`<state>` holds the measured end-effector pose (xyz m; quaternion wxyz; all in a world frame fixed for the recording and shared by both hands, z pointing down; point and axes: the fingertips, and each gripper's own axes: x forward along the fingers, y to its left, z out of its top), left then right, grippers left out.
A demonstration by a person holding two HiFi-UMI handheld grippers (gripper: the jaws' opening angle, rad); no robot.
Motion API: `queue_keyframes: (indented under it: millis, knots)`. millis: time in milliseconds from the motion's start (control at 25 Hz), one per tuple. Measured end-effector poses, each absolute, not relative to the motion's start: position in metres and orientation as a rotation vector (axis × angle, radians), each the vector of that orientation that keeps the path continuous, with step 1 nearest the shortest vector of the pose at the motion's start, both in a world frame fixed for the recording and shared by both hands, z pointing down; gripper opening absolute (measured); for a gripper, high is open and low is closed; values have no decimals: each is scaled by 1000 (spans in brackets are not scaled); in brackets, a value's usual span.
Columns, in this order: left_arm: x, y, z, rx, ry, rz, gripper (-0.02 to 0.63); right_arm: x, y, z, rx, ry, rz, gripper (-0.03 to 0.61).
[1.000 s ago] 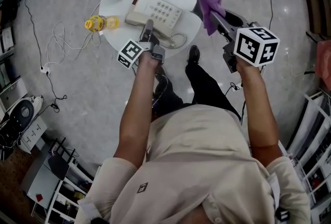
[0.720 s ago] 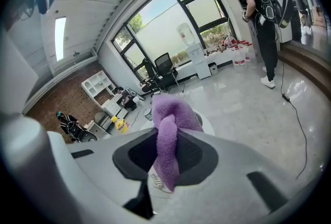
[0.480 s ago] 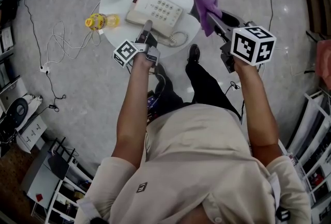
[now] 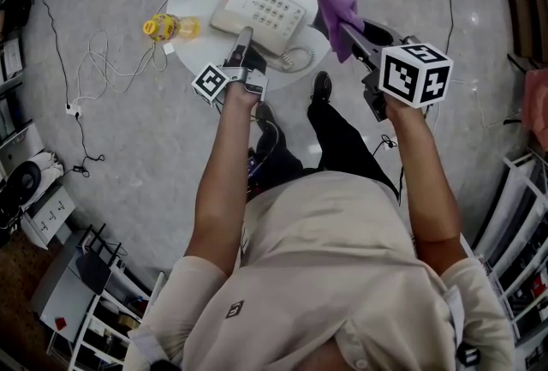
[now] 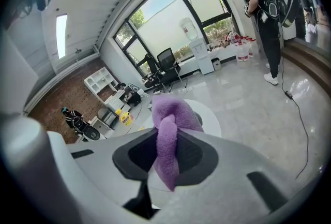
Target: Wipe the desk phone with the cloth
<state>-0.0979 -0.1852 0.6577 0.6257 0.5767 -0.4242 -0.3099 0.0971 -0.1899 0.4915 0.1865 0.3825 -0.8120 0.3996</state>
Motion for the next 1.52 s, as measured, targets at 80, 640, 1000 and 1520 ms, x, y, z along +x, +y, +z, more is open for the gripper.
queue_keyframes:
  millis: [80, 640, 1000, 1520]
  knots:
    - [-98, -184, 659, 1318, -966, -694, 96, 97, -186, 493, 1069, -2285, 1125, 64]
    - [-105, -169, 645, 1417, -962, -594, 170, 107, -165, 494, 1076, -2271, 1130, 64]
    - [-113, -174, 648, 1460, -952, -537, 175, 80, -146, 509, 989, -2249, 1192, 66]
    - [-160, -91, 694, 1300, -1052, -385, 129, 51, -115, 555, 882, -2136, 1380, 67]
